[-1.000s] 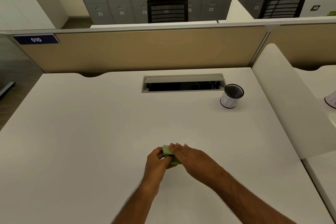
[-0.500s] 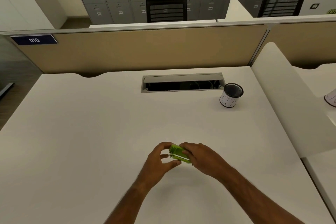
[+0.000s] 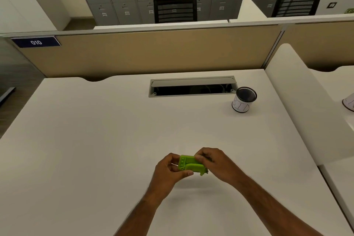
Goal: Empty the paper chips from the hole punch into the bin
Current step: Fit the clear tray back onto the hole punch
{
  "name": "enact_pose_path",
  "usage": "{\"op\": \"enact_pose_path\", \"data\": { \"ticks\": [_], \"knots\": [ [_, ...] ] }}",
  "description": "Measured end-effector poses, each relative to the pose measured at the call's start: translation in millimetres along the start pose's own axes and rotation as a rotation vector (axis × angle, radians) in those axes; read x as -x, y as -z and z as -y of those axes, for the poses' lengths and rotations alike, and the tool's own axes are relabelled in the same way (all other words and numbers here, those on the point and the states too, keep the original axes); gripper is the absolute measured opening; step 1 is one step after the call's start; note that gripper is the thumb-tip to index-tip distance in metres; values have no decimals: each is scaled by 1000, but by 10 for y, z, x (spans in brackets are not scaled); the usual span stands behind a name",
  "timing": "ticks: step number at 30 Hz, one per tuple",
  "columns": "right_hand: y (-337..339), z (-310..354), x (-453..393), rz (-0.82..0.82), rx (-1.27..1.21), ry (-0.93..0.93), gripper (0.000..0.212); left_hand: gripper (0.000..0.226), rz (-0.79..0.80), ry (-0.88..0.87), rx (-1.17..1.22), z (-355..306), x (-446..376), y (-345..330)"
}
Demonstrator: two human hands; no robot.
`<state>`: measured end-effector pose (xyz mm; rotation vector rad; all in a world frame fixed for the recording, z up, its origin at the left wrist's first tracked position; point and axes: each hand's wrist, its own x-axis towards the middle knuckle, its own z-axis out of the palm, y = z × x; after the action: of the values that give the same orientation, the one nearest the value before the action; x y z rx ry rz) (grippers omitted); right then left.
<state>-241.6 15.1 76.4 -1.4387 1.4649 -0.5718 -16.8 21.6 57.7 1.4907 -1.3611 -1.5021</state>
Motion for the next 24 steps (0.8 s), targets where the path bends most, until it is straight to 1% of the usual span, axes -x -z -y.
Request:
{"op": "enact_pose_path", "data": {
  "ticks": [3, 7, 8, 10, 13, 18, 24],
  "knots": [
    [-15, -40, 44, -51, -126, -25, 24, 56, -22, 16, 10, 14, 8, -34],
    [-42, -108, 72, -57, -337, -87, 13, 43, -47, 53, 18, 58, -3, -67],
    [-47, -134, 75, -48, -353, -105, 18, 42, -57, 70, 28, 77, -9, -70],
    [-69, -189, 82, -28, -343, -133, 35, 43, -72, 105, 43, 123, -22, -73],
    [-135, -244, 81, -29, -307, -156, 45, 42, -71, 141, 33, 196, -25, -76],
    [-248, -343, 62, -58, -379, -201, 41, 44, -63, 217, -16, 307, -76, -109],
    [-375, -524, 30, -94, -323, -241, 37, 47, -63, 275, -82, 443, -153, -156]
  ]
}}
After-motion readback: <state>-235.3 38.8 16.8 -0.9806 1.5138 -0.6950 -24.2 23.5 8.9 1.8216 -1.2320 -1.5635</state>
